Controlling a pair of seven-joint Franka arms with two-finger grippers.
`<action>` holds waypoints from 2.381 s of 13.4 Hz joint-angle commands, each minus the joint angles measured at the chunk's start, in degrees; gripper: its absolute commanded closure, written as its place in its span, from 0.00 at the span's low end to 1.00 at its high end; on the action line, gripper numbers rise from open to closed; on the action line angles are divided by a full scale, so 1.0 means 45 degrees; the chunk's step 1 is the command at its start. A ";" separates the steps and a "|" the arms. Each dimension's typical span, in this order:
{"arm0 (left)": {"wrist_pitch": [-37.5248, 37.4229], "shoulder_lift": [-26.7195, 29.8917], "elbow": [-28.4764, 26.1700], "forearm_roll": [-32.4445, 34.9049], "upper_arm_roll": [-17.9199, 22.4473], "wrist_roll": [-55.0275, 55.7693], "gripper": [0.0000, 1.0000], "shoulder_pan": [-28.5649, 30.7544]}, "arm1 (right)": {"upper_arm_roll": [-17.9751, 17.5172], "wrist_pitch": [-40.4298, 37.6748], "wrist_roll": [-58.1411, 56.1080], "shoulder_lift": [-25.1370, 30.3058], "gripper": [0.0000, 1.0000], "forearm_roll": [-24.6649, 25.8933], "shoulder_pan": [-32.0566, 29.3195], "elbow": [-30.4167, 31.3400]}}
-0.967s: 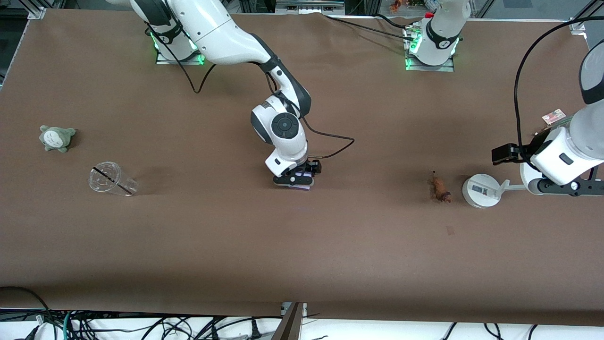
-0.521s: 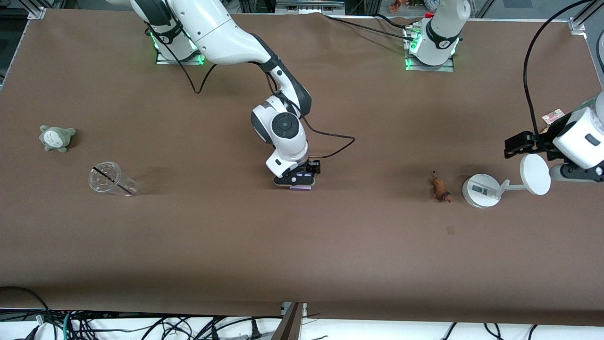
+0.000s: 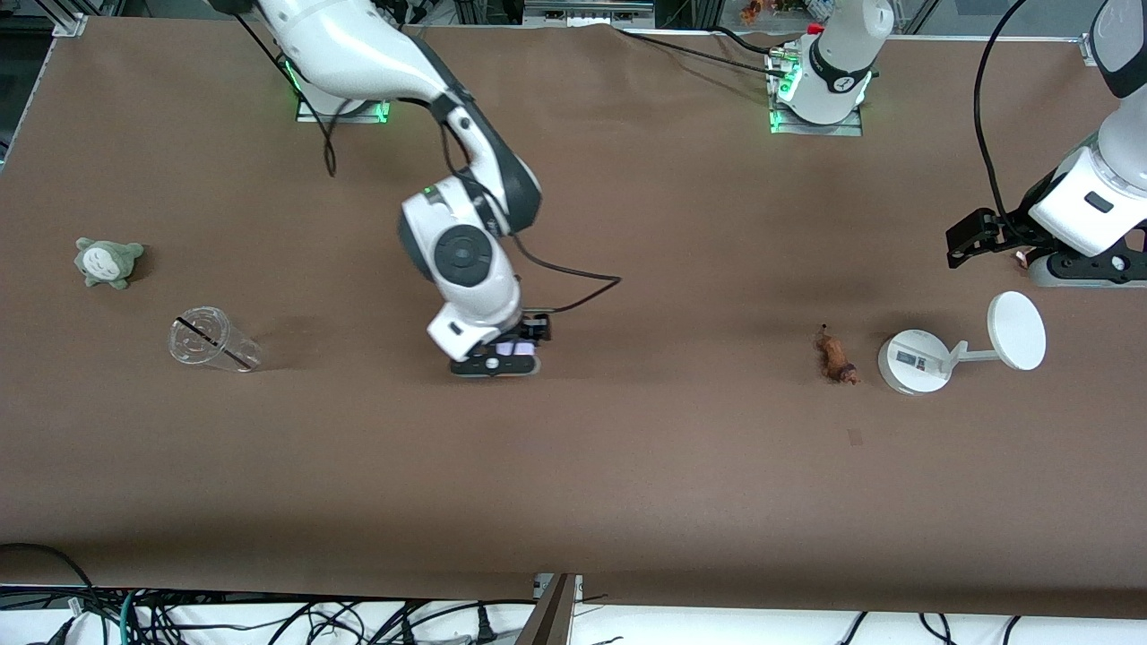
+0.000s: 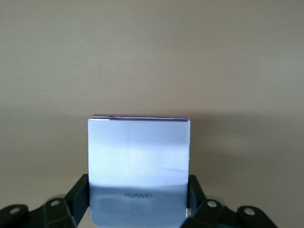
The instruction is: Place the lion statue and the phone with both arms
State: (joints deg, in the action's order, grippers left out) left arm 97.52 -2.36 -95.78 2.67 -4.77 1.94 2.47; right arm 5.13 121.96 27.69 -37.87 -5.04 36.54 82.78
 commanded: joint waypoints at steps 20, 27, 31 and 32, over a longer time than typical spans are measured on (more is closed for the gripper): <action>-0.0245 0.0094 -0.0043 -0.0319 0.0123 0.0037 0.00 -0.0196 | 0.4192 0.3676 -1.1712 0.1973 0.95 -0.4615 -0.2456 0.7093; -0.0265 0.0094 -0.0043 -0.0319 0.0123 0.0037 0.00 -0.0196 | 0.4094 0.4633 -1.1798 0.1190 0.94 -0.4798 -0.2437 0.6839; -0.0265 0.0094 -0.0043 -0.0319 0.0123 0.0057 0.00 -0.0216 | 0.4055 0.5123 -1.1759 0.0721 0.62 -0.5089 -0.2339 0.6684; -0.0265 0.0094 -0.0043 -0.0319 0.0104 0.0057 0.00 -0.0216 | 0.4055 0.5124 -1.1798 0.0643 0.47 -0.5091 -0.2339 0.6605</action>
State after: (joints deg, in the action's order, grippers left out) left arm 96.82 -2.42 -95.87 2.57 -4.77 1.95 2.13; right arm 23.60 144.53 -23.54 -34.04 -25.55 26.08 113.93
